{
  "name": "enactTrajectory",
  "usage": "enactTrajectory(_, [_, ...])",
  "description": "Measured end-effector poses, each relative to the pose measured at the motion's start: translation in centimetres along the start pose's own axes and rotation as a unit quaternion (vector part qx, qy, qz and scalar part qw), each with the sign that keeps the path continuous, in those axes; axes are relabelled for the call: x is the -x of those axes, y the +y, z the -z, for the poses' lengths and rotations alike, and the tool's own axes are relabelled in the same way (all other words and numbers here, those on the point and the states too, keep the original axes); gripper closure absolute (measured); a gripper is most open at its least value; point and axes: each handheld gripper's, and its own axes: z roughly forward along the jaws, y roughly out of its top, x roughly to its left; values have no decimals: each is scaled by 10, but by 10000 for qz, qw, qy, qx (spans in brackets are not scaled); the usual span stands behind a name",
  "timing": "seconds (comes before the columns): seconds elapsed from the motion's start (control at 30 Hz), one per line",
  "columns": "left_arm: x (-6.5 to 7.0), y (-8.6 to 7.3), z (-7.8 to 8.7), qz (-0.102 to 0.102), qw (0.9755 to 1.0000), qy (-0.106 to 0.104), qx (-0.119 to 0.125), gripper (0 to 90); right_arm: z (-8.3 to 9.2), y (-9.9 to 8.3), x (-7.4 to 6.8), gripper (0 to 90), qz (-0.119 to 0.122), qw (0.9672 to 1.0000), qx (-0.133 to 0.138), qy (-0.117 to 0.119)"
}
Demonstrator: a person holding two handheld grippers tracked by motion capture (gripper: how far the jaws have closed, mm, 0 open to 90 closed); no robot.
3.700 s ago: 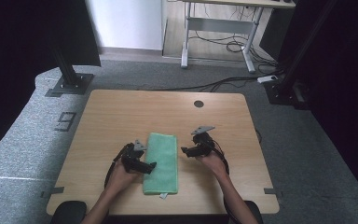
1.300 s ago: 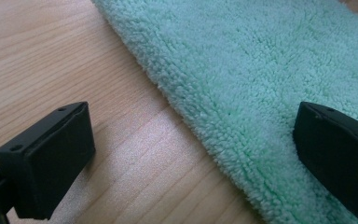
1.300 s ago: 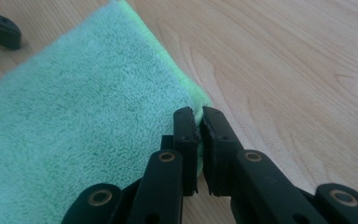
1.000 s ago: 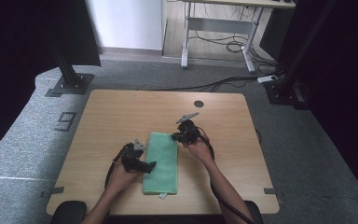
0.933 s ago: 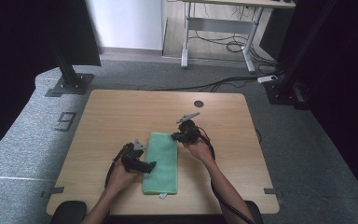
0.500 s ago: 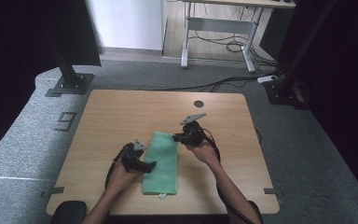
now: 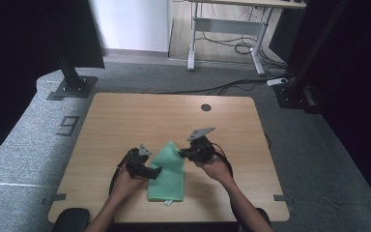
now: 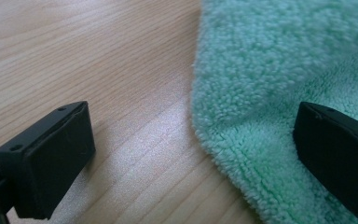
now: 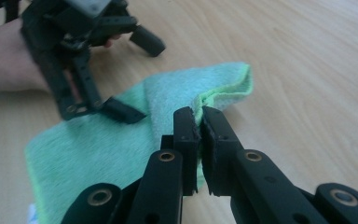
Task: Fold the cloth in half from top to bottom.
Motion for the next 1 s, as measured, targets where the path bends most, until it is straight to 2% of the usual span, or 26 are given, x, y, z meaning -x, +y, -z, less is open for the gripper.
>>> enactTrajectory(0.4, [0, 1, -1, 52, 10000, 44, 13, 0, 8, -17, -25, 838, 103, 9997, -72, 229])
enactTrajectory(0.7, [0, 0, 0, 60, 10000, 59, 18, 0, -10, -43, -40, 837, 14, 9981, -380, 483])
enactTrajectory(0.87, [1, 3, 2, -5, 10000, -51, -76, 33, -22, -56, -43, 836, -24, 9974, -550, 460])
enactTrajectory(1.0, [5, 6, 13, -96, 9998, -119, -152, 57, -26, -61, -45, 836, -43, 9976, -558, 408])
